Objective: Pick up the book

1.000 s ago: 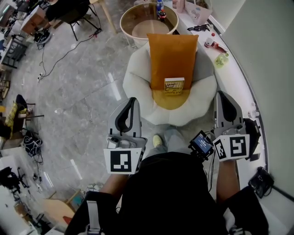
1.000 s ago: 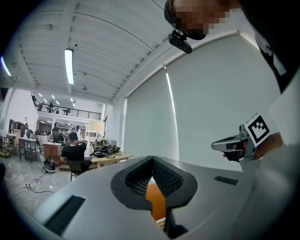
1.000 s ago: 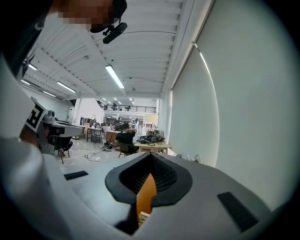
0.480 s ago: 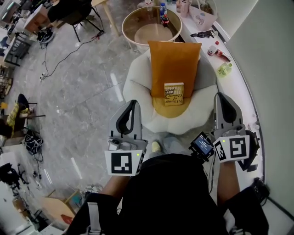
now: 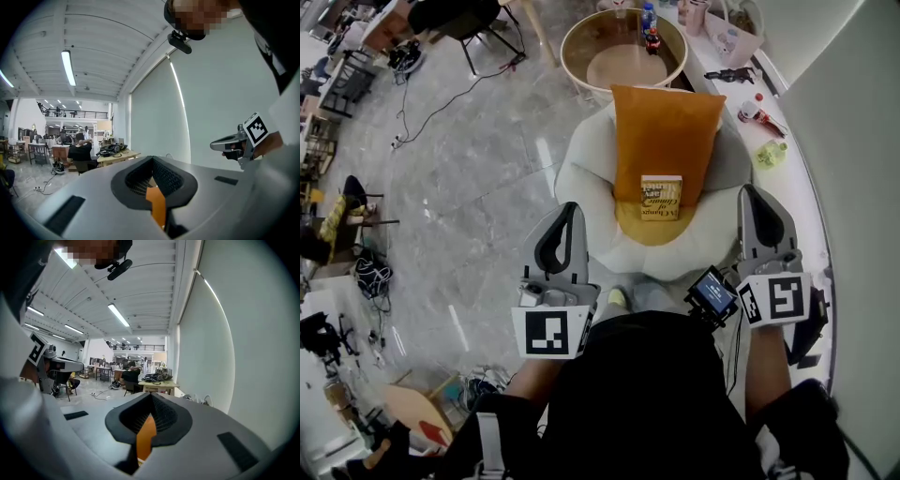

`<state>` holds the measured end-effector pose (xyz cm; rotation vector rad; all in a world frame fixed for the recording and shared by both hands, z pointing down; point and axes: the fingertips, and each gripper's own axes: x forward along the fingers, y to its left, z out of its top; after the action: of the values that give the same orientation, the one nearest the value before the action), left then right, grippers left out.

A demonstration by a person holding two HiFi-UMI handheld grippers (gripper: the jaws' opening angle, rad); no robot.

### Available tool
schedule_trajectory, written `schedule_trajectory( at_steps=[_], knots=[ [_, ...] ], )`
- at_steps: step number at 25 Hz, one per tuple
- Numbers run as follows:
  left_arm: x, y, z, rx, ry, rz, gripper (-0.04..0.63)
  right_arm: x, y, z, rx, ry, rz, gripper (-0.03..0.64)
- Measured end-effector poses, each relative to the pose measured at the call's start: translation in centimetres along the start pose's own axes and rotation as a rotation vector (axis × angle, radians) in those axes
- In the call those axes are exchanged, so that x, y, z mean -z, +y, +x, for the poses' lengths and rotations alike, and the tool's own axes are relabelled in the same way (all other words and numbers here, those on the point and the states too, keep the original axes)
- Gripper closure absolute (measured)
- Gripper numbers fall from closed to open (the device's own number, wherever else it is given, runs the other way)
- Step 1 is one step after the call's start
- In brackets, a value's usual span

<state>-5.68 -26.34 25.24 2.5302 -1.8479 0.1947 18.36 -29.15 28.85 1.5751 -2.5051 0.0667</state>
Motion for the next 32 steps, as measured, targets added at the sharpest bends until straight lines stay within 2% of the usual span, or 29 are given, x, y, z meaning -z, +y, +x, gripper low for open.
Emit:
schedule_trajectory(
  at_steps=[2, 6, 12, 16, 21, 29, 32],
  knots=[
    [0.0, -0.2, 0.7, -0.009, 0.010, -0.002, 0.584, 0.0, -0.6, 0.6, -0.010, 0.002, -0.009, 0.604],
    [0.2, -0.6, 1.6, -0.011, 0.014, 0.042, 0.585, 0.4, -1.5, 1.6, -0.037, 0.007, -0.028, 0.604],
    [0.7, -1.9, 2.9, -0.019, 0.041, 0.039, 0.585, 1.3, -2.4, 2.6, -0.090, 0.036, -0.065, 0.603],
    [0.8, -1.5, 2.7, -0.037, 0.056, 0.041, 0.584, 2.3, -1.8, 3.4, -0.147, 0.074, -0.084, 0.603],
    [1.2, -0.6, 2.6, -0.064, 0.069, 0.053, 0.584, 3.6, -0.4, 5.2, -0.238, 0.098, -0.167, 0.603],
    [4.1, 0.8, 4.0, -0.077, 0.103, 0.031, 0.585, 8.2, 0.6, 9.2, -0.339, 0.206, -0.231, 0.603],
    [6.8, 2.4, 3.6, -0.084, 0.156, 0.025, 0.585, 11.2, 2.3, 11.0, -0.391, 0.269, -0.299, 0.603]
  ],
)
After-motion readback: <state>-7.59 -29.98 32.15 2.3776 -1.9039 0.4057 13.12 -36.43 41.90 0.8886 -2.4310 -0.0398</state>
